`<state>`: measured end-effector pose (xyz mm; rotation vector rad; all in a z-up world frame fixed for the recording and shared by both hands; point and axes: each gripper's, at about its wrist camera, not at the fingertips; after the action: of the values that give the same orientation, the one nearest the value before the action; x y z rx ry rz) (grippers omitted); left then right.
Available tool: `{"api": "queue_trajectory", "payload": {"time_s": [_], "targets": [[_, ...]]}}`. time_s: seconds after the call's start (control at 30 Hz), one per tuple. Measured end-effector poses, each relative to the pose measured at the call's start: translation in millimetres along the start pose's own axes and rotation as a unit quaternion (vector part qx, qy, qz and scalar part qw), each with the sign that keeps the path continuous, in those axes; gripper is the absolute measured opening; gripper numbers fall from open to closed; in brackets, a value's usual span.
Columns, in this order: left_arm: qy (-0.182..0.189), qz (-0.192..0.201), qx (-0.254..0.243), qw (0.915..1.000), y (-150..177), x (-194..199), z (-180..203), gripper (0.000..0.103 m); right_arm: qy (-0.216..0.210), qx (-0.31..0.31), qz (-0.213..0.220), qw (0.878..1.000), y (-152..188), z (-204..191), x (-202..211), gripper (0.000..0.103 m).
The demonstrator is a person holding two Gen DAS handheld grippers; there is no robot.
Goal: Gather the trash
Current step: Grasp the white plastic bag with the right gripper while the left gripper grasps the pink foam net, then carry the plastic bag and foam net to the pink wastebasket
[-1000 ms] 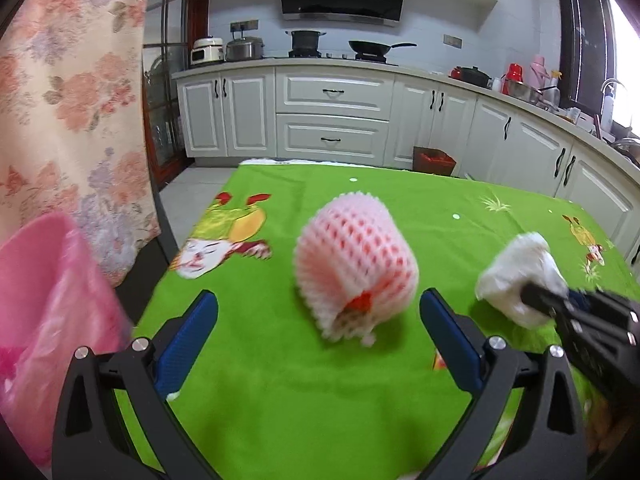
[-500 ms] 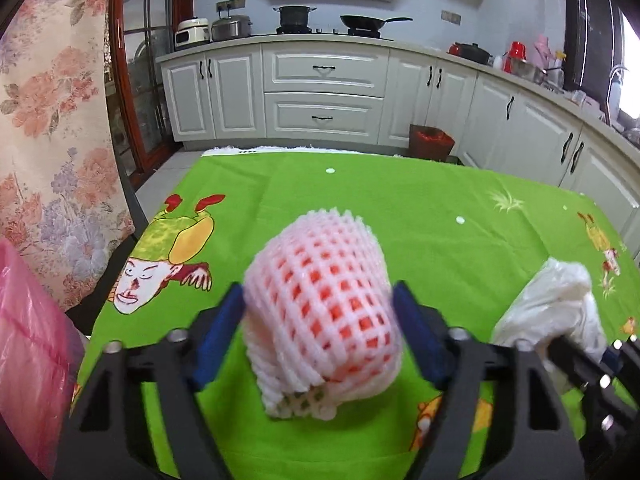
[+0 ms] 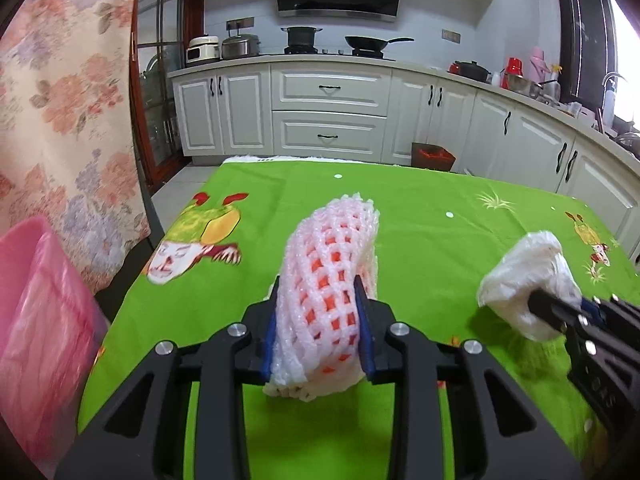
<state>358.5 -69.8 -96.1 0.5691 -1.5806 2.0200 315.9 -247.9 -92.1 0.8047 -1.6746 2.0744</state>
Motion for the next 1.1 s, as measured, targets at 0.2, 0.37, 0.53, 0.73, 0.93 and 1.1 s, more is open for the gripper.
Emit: {"api": "queue_trajectory", "payload": {"time_s": [0.2,0.37,0.53,0.73,0.93,1.1], "targets": [[-0.001,0.001,0.009,1.0,16.8,27.9,-14.7,0.03,0.001,0.018,0.013,1.0,0.1,-6.4,5.0,0.021],[-0.005,0.006,0.013,0.9999,30.9,57.3,-29.1,0.03,-0.009,0.046,0.022,0.999,3.8,-20.1,16.0,0.021],[-0.008,0.01,0.023,0.9996,44.1,84.9,-46.8,0.03,-0.022,0.056,0.031,0.998,18.1,-36.5,39.0,0.021],[-0.007,0.018,0.032,0.9993,57.7,113.7,-60.4,0.03,-0.038,0.086,0.044,0.995,32.5,-60.2,70.3,0.021],[-0.001,0.035,0.038,0.9987,70.9,149.2,-68.8,0.03,-0.052,0.119,0.053,0.99,44.6,-82.2,95.9,0.021],[-0.003,0.053,0.037,0.9979,78.1,177.6,-76.6,0.03,-0.067,0.132,0.067,0.987,49.1,-93.3,113.4,0.021]]}}
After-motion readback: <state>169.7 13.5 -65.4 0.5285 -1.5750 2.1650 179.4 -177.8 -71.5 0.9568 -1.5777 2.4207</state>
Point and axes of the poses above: each gripper's, at about its wrist camera, not at the fingertips, and x roughly against the way its jaws point, z to its right, y to its underside, and after that the axes turned 15 degrees about x, right-handed
